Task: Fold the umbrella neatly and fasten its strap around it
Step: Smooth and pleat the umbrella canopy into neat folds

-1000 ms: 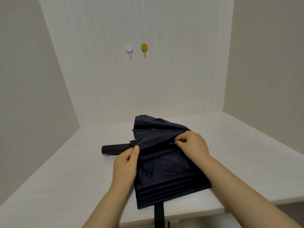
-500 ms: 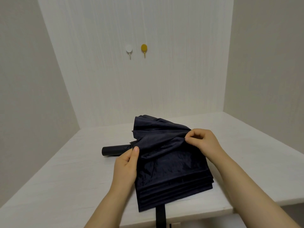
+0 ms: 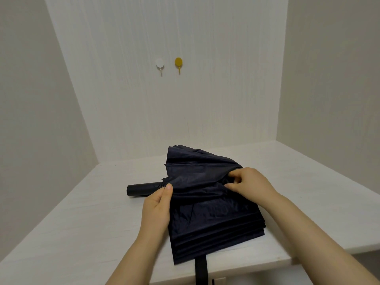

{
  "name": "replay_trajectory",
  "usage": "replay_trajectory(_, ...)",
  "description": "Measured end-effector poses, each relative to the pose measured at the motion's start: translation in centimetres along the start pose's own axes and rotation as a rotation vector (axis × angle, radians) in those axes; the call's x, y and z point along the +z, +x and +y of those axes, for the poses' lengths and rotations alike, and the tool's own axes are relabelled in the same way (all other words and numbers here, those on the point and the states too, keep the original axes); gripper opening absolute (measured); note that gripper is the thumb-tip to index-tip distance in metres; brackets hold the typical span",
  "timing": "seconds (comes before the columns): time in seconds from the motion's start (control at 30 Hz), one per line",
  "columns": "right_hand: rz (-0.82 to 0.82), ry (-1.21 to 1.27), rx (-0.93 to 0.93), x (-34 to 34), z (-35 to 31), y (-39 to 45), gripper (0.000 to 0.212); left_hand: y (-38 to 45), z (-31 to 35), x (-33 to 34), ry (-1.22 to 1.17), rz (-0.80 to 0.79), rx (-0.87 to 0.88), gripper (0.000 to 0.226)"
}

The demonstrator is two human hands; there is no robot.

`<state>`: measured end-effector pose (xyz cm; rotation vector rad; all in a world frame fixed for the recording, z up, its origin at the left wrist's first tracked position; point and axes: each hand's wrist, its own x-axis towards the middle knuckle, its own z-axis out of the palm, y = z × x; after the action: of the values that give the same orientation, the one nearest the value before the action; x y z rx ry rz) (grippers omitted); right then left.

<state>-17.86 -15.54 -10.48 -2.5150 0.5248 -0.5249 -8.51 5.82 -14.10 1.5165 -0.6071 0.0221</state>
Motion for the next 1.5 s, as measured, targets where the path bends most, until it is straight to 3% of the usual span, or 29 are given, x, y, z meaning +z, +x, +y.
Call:
replay_trajectory(0.13, -0.023, 0.036, 0.013, -0.1, -0.1, -0.1, 0.026, -0.1, 0.4, 0.2, -0.029, -0.022, -0.001, 0.035)
replay_trajectory(0.23, -0.028, 0.055, 0.043, 0.0, -0.5, -0.2, 0.03, -0.3, 0.4, 0.3, -0.026, -0.018, 0.009, 0.043)
replay_trajectory(0.47, 0.125, 0.067, 0.113, 0.6, -1.1, -0.3, 0.027, -0.4, 0.5, 0.1, -0.004, -0.042, -0.022, 0.037)
replay_trajectory(0.57, 0.161, 0.253, 0.129, 0.7, -0.7, -0.2, 0.037, -0.4, 0.6, 0.2, -0.021, -0.042, -0.018, 0.033)
replay_trajectory(0.73, 0.158, 0.707, 0.17, -0.4, -0.5, -0.9, 0.013, -0.3, 0.4, 0.0, -0.026, -0.05, -0.023, 0.039)
replay_trajectory(0.9, 0.213, 0.926, 0.174, -1.2, -0.4, -1.6, 0.006, -0.2, 0.3, -0.1, 0.0, -0.048, -0.025, 0.043)
replay_trajectory(1.03, 0.157, 1.051, 0.205, -1.7, -0.2, -1.6, 0.021, -0.3, 0.5, -0.1, -0.009, -0.034, -0.032, 0.034)
replay_trajectory(1.13, 0.162, 1.088, 0.231, -2.0, -0.2, -1.7, 0.026, -0.4, 0.7, -0.2, -0.059, -0.033, -0.043, 0.038)
replay_trajectory(1.3, 0.25, 0.978, 0.197, -2.3, -0.5, -2.0, 0.014, -0.7, 1.4, 0.1, -0.175, -0.004, -0.051, 0.039)
replay_trajectory(1.5, 0.128, 0.965, 0.15, -3.3, -0.7, -2.2, 0.012, -0.8, 1.7, 0.2, -0.241, 0.014, -0.063, 0.036)
